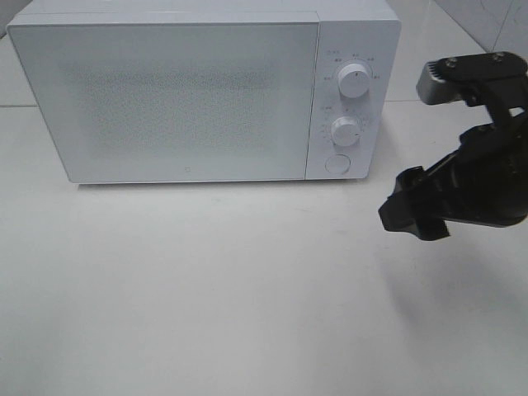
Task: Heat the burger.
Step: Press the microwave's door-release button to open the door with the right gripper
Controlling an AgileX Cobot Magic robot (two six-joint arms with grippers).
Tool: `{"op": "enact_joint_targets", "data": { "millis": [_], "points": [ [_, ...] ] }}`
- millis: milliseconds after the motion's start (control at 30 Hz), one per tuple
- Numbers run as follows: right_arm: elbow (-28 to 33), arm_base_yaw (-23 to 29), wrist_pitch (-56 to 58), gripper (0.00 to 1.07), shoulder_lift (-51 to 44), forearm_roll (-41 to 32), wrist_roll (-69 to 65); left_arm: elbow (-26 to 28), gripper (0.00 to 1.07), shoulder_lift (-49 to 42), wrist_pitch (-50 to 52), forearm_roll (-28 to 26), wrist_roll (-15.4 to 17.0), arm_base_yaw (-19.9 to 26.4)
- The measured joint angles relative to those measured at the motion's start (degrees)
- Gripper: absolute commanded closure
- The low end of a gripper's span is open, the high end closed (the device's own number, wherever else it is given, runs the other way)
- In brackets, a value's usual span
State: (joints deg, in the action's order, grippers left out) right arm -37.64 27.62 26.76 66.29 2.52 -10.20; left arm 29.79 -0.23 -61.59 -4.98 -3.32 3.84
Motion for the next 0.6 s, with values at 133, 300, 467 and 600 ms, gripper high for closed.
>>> {"op": "enact_joint_targets", "data": {
  "millis": [133,300,467,600],
  "points": [
    [0.00,0.00,4.93,0.31,-4.87,0.00,1.09,0.00,0.07,0.00,0.00,0.00,0.00,0.00],
    [0.06,0.00,11.57,0.31,-12.72,0.34,2.18,0.00,0.07,0.00,0.00,0.00,0.00,0.00],
    [0.06,0.00,18.45,0.31,-22.69,0.86,2.58,0.00,0.07,0.00,0.00,0.00,0.00,0.00],
    [0.06,0.00,21.60,0.31,-28.36,1.32,2.58,0.00,0.07,0.00,0.00,0.00,0.00,0.00]
  ]
}}
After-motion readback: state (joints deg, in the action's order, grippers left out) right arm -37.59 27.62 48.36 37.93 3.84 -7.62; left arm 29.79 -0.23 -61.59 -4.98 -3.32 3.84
